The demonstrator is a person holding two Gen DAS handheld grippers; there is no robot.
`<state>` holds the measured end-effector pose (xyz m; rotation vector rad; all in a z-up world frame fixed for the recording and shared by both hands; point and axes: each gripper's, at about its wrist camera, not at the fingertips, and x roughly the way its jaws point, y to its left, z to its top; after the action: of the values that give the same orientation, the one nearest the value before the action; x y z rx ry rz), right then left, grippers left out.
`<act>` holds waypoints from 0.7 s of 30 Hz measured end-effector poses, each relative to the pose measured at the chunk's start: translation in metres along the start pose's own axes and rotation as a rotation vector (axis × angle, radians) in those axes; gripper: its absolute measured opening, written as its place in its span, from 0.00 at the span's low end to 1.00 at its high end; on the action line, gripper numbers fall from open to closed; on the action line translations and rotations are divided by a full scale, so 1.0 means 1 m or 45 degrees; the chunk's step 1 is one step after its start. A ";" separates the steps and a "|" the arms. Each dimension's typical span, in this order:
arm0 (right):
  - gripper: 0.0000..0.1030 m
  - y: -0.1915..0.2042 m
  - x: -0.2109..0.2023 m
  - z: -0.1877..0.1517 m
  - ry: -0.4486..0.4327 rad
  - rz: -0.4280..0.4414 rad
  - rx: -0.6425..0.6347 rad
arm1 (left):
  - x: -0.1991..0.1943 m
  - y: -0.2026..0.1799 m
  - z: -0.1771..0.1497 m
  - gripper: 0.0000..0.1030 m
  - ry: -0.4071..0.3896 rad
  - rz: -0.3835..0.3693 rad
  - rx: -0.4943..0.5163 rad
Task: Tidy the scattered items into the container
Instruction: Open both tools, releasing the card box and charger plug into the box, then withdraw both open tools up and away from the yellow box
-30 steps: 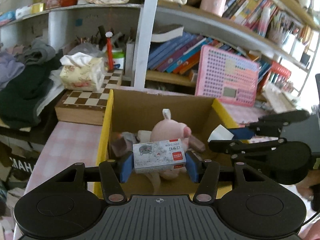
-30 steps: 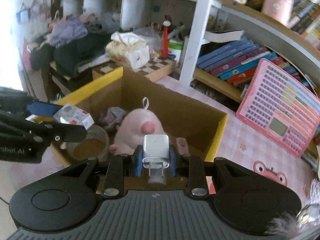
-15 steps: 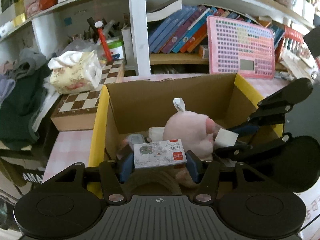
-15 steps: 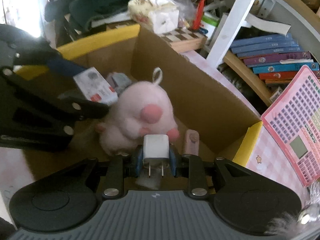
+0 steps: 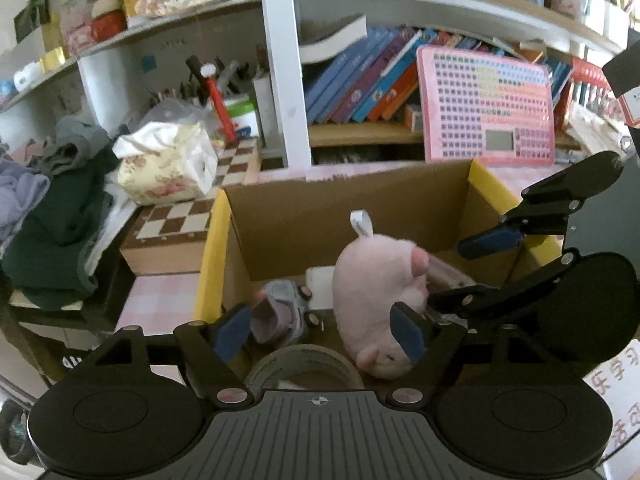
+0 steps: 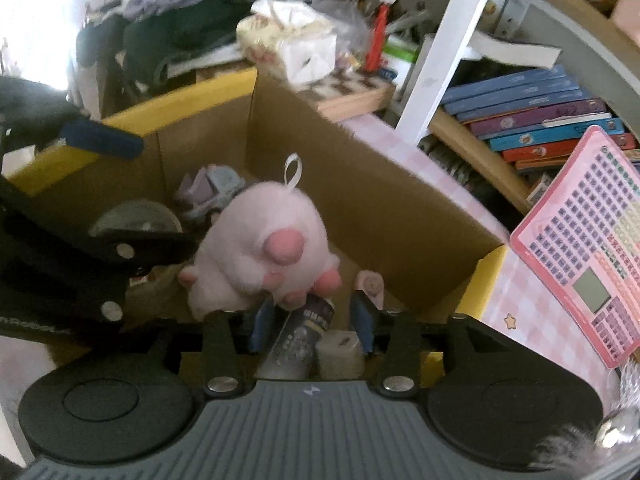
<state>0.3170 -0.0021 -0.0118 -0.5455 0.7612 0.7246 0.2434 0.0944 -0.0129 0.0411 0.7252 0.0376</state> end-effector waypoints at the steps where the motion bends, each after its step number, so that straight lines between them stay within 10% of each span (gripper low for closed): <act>1: 0.45 0.001 -0.005 0.000 -0.017 -0.006 0.009 | -0.005 0.000 0.000 0.77 -0.013 -0.002 0.004; 21: 0.62 0.047 -0.129 -0.048 -0.260 -0.186 0.256 | -0.123 0.016 -0.042 0.83 -0.162 -0.102 -0.009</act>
<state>0.1956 -0.0538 0.0504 -0.3346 0.5892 0.5513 0.1234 0.1056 0.0380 0.0078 0.5992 -0.0388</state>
